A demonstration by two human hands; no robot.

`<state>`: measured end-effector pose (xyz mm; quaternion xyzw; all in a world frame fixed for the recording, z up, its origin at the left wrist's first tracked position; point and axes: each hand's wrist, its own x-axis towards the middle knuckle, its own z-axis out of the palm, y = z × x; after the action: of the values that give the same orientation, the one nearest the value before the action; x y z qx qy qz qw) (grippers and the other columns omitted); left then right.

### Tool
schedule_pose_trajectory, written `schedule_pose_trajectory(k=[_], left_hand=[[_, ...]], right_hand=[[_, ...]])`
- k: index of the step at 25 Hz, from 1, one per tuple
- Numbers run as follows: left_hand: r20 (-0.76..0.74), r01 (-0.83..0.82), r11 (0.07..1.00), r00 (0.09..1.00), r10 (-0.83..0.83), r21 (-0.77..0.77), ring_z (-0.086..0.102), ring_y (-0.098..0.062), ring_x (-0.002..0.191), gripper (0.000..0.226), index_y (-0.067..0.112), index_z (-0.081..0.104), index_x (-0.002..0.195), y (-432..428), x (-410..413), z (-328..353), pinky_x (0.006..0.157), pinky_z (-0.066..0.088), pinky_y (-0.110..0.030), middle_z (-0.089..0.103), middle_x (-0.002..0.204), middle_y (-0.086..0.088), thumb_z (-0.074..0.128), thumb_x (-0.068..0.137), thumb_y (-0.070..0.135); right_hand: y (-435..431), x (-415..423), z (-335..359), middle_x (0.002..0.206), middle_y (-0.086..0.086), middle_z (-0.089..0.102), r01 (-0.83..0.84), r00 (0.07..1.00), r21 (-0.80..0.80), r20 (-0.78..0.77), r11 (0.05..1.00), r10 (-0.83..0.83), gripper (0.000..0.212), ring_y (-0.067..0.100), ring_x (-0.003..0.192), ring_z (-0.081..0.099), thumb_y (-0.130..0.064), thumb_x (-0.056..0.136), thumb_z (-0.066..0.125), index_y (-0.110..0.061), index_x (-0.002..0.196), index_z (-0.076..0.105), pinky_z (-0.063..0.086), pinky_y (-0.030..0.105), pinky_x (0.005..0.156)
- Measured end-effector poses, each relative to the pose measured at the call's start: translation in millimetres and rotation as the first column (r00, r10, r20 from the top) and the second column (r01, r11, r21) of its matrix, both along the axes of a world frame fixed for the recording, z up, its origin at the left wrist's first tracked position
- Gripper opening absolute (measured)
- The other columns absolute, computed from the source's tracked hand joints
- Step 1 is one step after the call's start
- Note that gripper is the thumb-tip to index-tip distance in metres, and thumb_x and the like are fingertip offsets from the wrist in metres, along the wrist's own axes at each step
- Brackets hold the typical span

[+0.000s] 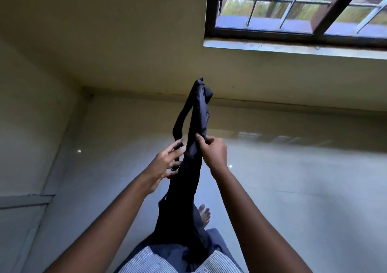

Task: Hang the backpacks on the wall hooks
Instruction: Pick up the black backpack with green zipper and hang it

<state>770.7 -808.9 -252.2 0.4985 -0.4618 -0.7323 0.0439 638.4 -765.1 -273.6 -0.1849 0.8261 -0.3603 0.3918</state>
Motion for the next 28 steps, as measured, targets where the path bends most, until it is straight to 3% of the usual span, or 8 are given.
schedule_pose_trajectory(k=[6,9,11,13,19,21,24,28], left_hand=[[-0.134,-0.402,0.903,0.914,0.384,-0.152,0.058,-0.023,0.116,0.075,0.030,0.056,0.126,-39.8,-30.0,66.2,0.098,0.046,-0.045,0.062,0.126,0.002,0.065,0.061,0.068],[-0.137,-0.472,0.830,0.881,0.452,-0.296,0.061,-0.025,0.111,0.065,0.013,0.060,0.119,-59.1,-36.3,81.8,0.099,0.048,-0.042,0.065,0.121,-0.006,0.071,0.066,0.050],[-0.134,-0.532,0.768,0.843,0.521,-0.356,0.061,-0.029,0.111,0.038,0.007,0.061,0.110,-69.2,-36.2,89.3,0.098,0.048,-0.044,0.065,0.117,-0.014,0.062,0.083,0.034],[-0.188,-0.576,0.749,0.816,0.546,-0.326,0.061,-0.028,0.109,0.034,0.004,0.059,0.114,-73.9,-30.4,94.9,0.092,0.051,-0.040,0.063,0.115,-0.014,0.055,0.091,0.028],[-0.301,-0.463,0.826,0.877,0.375,-0.321,0.071,-0.008,0.074,0.022,0.008,0.063,0.109,-68.4,13.5,92.7,0.073,0.057,-0.022,0.072,0.089,0.002,0.055,0.091,0.018],[-0.281,-0.416,0.826,0.903,0.325,-0.380,0.071,-0.004,0.075,0.016,0.014,0.066,0.103,-75.5,25.9,91.7,0.073,0.057,-0.018,0.073,0.087,0.007,0.056,0.090,0.013],[-0.214,-0.289,0.818,0.955,0.207,-0.498,0.068,0.001,0.081,0.018,0.021,0.068,0.097,-92.5,42.6,95.9,0.073,0.053,-0.010,0.075,0.084,0.015,0.057,0.088,0.009],[-0.121,-0.142,0.781,0.989,0.085,-0.608,0.065,0.006,0.079,0.020,0.017,0.071,0.093,-129.1,62.7,100.9,0.073,0.050,-0.006,0.074,0.081,0.017,0.060,0.085,0.002]], right_hand=[[27.6,30.2,45.5,0.045,0.003,0.038,-0.324,0.944,-0.179,0.001,0.929,0.329,0.049,0.011,0.045,0.035,-0.034,0.090,0.056,-0.018,0.046,0.042,0.024,0.029,0.048],[19.1,31.6,60.3,0.066,0.018,0.058,-0.426,0.904,-0.290,-0.087,0.857,0.420,0.047,0.020,0.058,0.050,-0.036,0.089,0.056,0.003,0.062,0.057,0.033,0.031,0.056],[9.4,28.9,74.2,0.081,0.010,0.067,-0.435,0.899,-0.345,-0.116,0.832,0.422,0.043,0.015,0.071,0.058,-0.034,0.090,0.057,0.003,0.072,0.068,0.037,0.028,0.063],[0.8,24.6,84.0,0.094,0.004,0.071,-0.358,0.930,-0.375,-0.066,0.855,0.360,0.037,0.009,0.081,0.061,-0.035,0.090,0.057,-0.004,0.085,0.076,0.042,0.024,0.071],[-13.8,2.2,101.2,0.094,0.002,0.075,-0.230,0.971,-0.466,-0.053,0.855,0.232,0.023,0.011,0.085,0.067,-0.031,0.090,0.058,-0.019,0.099,0.075,0.055,0.036,0.084],[-22.7,-4.6,114.2,0.096,0.000,0.074,-0.247,0.967,-0.531,-0.083,0.810,0.241,0.019,0.005,0.084,0.067,-0.027,0.089,0.060,-0.022,0.100,0.074,0.056,0.030,0.083],[-41.2,-7.1,132.4,0.096,-0.006,0.070,-0.386,0.922,-0.602,-0.281,0.699,0.267,0.018,-0.006,0.081,0.063,-0.016,0.088,0.063,-0.019,0.101,0.074,0.048,0.008,0.074],[-83.7,-8.2,142.7,0.108,-0.011,0.061,-0.554,0.790,-0.479,-0.561,0.681,0.248,0.029,-0.008,0.086,0.056,-0.019,0.086,0.065,-0.023,0.114,0.068,0.048,0.010,0.081]])
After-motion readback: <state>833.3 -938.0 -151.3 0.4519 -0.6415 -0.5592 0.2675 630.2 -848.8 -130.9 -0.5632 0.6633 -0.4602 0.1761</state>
